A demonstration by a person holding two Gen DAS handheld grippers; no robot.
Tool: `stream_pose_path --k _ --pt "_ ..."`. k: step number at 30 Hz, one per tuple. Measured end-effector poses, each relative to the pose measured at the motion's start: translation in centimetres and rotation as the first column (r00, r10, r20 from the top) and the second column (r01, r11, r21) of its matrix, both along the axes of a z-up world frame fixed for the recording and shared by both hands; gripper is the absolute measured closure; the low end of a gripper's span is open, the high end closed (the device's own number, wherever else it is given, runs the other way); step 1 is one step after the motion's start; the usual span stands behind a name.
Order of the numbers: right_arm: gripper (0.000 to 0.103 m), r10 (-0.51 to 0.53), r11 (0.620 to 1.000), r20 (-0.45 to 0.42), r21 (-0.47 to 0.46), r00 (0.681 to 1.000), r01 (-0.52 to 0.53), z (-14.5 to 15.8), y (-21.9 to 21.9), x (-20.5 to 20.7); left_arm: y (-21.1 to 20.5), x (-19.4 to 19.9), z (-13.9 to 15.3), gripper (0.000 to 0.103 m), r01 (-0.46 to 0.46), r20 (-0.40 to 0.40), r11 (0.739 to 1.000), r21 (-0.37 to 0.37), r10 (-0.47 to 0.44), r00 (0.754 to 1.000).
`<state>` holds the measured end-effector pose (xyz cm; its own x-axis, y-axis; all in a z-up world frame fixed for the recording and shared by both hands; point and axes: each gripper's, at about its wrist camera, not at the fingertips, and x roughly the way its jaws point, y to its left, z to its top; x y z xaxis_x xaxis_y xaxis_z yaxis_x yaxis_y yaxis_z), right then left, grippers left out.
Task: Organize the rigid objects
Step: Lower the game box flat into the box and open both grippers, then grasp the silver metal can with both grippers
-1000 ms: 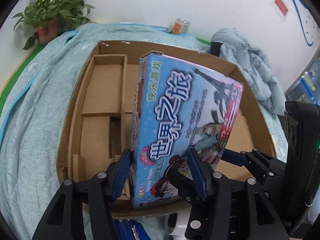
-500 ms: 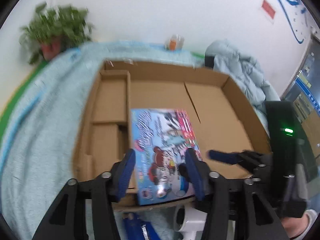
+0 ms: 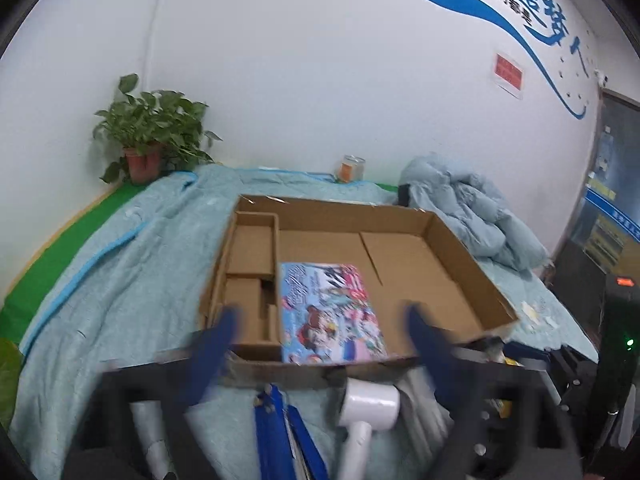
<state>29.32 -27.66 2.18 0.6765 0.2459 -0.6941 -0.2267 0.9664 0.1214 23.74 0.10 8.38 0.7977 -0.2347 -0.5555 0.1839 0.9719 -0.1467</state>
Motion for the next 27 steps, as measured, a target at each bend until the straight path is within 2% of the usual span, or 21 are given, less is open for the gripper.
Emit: stream_pose_path --k 1,2,3,4,5,6,7,8,9,13,21,22,24,26,27 --pt "0.033 -0.009 1.000 0.018 -0.007 1.000 0.009 0.3 0.0 -0.6 -0.3 -0.1 -0.2 0.103 0.035 -0.038 0.999 -0.003 -0.035 0.999" --pt "0.067 -0.030 0.999 0.017 -0.037 0.999 0.031 0.4 -0.1 -0.9 -0.8 -0.4 -0.5 0.101 0.049 -0.067 0.999 -0.016 -0.050 0.996" --pt "0.073 -0.045 0.998 0.010 -0.044 0.999 0.046 0.4 -0.1 -1.2 -0.9 -0.9 -0.5 0.101 0.058 -0.064 0.998 -0.032 -0.060 0.996" --pt "0.073 -0.047 0.999 0.005 -0.028 0.999 0.047 0.3 -0.4 -1.4 -1.2 -1.5 -0.4 0.098 0.067 -0.045 0.997 -0.038 -0.068 0.997" --pt "0.070 -0.040 0.999 0.006 -0.011 0.999 0.040 0.5 -0.7 -1.6 -1.4 -1.9 -0.3 0.091 0.066 -0.037 0.997 -0.030 -0.068 0.997" --pt "0.061 -0.034 0.999 0.008 -0.005 0.999 0.034 0.5 -0.9 -1.8 -1.7 -2.4 -0.2 0.057 0.060 -0.034 0.998 -0.015 -0.061 0.998" --pt "0.029 -0.034 0.999 0.014 -0.004 0.999 0.034 0.6 -1.0 -2.1 -1.9 -2.6 -0.1 0.001 0.053 -0.037 0.999 -0.009 -0.053 0.998" --pt "0.004 -0.032 0.999 0.022 0.004 0.999 0.032 0.6 -1.2 -2.4 -1.8 -3.0 0.0 0.004 0.032 -0.026 0.999 -0.014 -0.033 0.999" --pt "0.000 -0.030 0.999 0.036 0.016 0.999 0.029 0.7 -1.4 -2.7 -1.8 -3.4 0.0 0.000 0.027 -0.012 0.999 -0.028 -0.028 1.000" --pt "0.000 -0.019 1.000 0.034 0.010 0.999 0.019 0.6 -1.5 -3.6 -2.7 -3.7 -0.9 0.001 0.029 -0.050 1.000 -0.007 -0.030 0.998" --pt "0.000 0.002 1.000 0.020 0.025 1.000 -0.002 -0.3 -2.4 -5.5 -2.7 -5.4 -1.8 0.001 0.055 -0.121 0.998 -0.026 -0.057 0.991" --pt "0.000 0.007 0.999 0.007 0.035 1.000 -0.007 -0.8 -2.8 -5.9 -2.7 -5.6 -2.2 0.001 0.069 -0.142 0.997 -0.042 -0.074 0.987" --pt "0.000 0.026 0.997 -0.042 0.073 0.999 -0.022 -1.8 -3.8 -6.4 -2.8 -5.9 -3.3 0.001 0.129 -0.208 0.983 -0.128 -0.153 0.966" --pt "0.000 0.002 0.993 -0.088 0.116 0.996 0.009 -3.0 -5.7 -6.9 -3.1 -6.6 -4.1 0.001 0.176 -0.233 0.964 -0.199 -0.221 0.947" --pt "0.000 -0.011 0.990 -0.112 0.136 0.994 0.027 -3.5 -6.5 -6.8 -3.4 -7.0 -4.4 0.001 0.188 -0.236 0.960 -0.206 -0.236 0.943"
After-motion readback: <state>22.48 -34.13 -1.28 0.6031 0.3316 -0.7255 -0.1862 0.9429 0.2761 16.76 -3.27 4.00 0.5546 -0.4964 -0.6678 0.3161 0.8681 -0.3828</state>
